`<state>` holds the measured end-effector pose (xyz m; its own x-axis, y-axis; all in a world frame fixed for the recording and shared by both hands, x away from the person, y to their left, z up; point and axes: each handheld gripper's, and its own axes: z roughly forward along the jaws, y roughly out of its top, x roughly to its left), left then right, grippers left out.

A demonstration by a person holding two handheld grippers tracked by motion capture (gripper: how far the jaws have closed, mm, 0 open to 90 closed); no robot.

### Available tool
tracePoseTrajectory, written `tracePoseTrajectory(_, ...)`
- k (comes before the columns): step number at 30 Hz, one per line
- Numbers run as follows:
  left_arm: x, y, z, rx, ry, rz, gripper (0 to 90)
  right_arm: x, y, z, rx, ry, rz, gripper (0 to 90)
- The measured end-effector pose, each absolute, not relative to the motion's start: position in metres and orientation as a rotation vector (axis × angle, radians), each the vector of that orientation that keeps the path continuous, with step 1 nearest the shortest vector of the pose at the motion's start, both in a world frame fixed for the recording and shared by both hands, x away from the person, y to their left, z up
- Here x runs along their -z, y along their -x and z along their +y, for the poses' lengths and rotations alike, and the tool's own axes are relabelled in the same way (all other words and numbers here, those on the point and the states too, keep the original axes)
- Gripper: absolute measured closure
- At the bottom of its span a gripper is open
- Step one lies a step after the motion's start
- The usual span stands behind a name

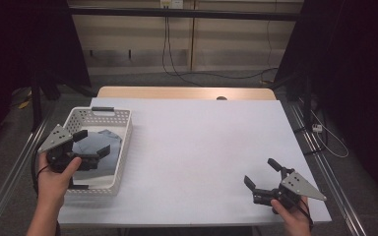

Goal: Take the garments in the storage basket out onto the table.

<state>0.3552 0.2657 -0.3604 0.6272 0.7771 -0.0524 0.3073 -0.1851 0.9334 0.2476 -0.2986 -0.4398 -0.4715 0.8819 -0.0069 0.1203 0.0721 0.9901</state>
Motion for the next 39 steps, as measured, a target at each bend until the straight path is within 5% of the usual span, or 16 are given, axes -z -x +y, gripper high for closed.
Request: tracePoseTrajectory(39,0.353,-0.383,0.285,-0.551,-1.899,0.949,2.4,0.439,-0.247,-0.298,-1.466,-0.999,1.692,0.3)
